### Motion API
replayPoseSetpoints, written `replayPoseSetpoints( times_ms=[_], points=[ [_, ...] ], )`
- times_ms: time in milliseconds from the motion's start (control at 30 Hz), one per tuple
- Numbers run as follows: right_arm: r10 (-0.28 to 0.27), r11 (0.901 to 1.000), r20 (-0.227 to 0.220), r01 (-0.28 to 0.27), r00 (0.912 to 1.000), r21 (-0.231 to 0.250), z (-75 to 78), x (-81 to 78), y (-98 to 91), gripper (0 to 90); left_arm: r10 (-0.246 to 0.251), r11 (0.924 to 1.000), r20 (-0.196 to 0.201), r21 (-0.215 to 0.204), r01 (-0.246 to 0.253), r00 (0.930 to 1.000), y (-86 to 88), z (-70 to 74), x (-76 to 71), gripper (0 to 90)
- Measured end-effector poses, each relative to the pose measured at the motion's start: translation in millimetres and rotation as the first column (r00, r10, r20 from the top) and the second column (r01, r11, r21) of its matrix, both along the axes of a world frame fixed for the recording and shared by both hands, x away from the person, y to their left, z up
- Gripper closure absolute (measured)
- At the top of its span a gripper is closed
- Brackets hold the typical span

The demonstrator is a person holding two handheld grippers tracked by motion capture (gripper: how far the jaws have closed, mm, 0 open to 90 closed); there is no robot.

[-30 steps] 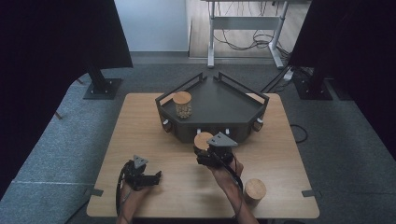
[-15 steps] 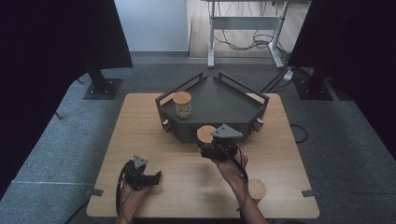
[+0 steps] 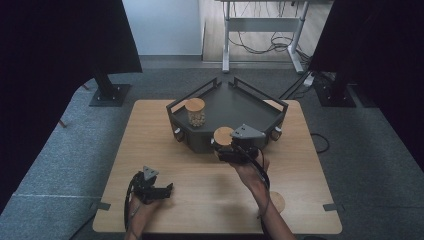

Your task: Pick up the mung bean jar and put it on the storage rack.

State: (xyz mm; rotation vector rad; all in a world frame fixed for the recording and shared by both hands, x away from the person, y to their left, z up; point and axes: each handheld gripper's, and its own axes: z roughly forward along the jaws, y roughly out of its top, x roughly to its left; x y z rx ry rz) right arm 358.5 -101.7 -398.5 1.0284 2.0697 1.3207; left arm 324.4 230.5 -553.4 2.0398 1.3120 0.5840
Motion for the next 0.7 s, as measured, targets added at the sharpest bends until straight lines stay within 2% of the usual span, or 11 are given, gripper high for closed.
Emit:
replayPoseSetpoints(
  times_ms=[700],
  points=[
    [-0.027, 0.9995, 0.015, 0.027, 0.9995, 0.018, 21.9, 21.6, -13.6, 24.8, -0.001, 1.0000, 0.000, 0.000, 0.001, 1.0000, -0.1, 0.0, 0.2, 2.5]
  ],
)
